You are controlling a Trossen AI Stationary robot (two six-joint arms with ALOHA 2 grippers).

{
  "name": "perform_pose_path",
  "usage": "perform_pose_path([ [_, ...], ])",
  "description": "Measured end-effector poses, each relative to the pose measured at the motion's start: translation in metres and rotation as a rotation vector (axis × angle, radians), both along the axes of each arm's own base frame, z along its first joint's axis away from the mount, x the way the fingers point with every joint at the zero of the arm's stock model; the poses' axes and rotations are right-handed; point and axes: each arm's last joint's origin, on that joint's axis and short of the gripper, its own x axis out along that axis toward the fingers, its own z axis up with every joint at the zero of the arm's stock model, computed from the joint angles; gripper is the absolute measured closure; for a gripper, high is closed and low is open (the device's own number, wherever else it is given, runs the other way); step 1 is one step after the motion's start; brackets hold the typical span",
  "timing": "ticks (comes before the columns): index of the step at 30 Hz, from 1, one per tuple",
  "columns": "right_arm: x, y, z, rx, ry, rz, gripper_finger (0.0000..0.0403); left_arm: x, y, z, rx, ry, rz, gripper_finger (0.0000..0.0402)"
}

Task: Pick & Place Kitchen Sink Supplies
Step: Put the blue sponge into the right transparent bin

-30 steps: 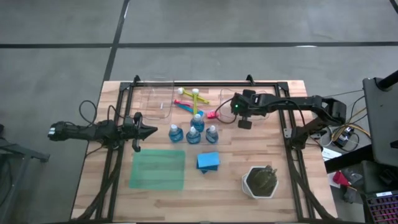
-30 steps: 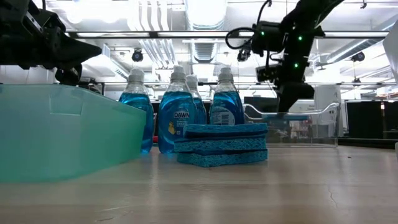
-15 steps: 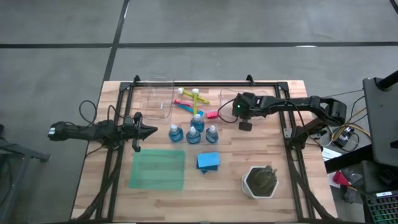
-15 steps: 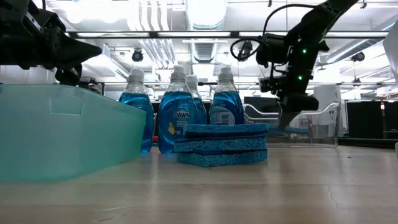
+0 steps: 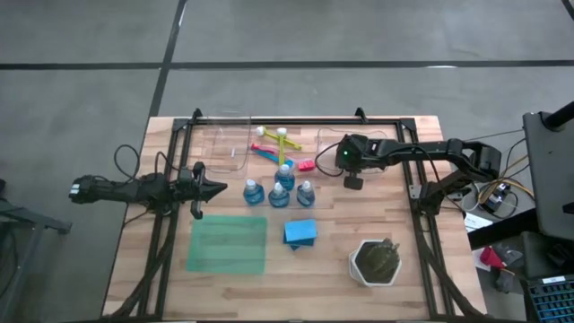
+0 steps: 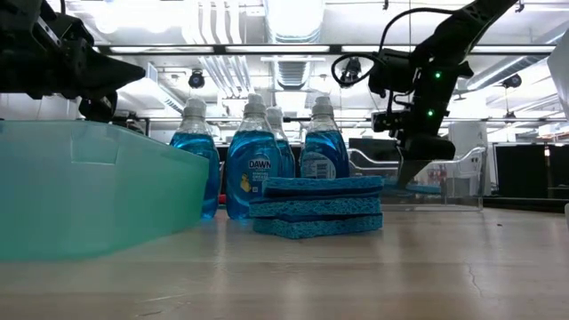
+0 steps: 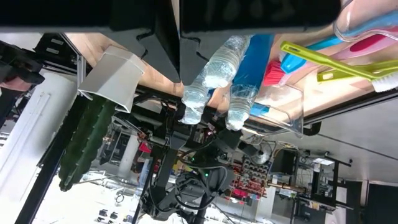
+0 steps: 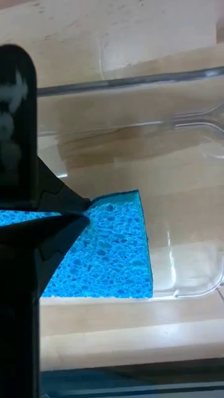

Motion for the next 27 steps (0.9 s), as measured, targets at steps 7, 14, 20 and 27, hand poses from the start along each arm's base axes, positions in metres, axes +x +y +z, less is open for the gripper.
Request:
perform_pose_path([
  [7,0.0003,-0.0006,0.0001,-0.018,0.003,-0.002,0.0394,0.0,0.0,0.0,0.0,0.0,0.0,0.0401],
  [14,0.0002,-0.001,0.0002,-0.035,0.011,-0.001,0.0384,0.0,0.0,0.0,0.0,0.0,0.0,0.0401],
  [20,0.0001,-0.0011,0.0006,-0.04,0.012,0.0,0.0335,0.0,0.0,0.0,0.0,0.0,0.0,0.0401],
  [27,-0.003,-0.0002,0.0056,-0.049,-0.002,-0.002,0.0292,0.0,0.0,0.0,0.0,-0.001,0.0,0.0401],
])
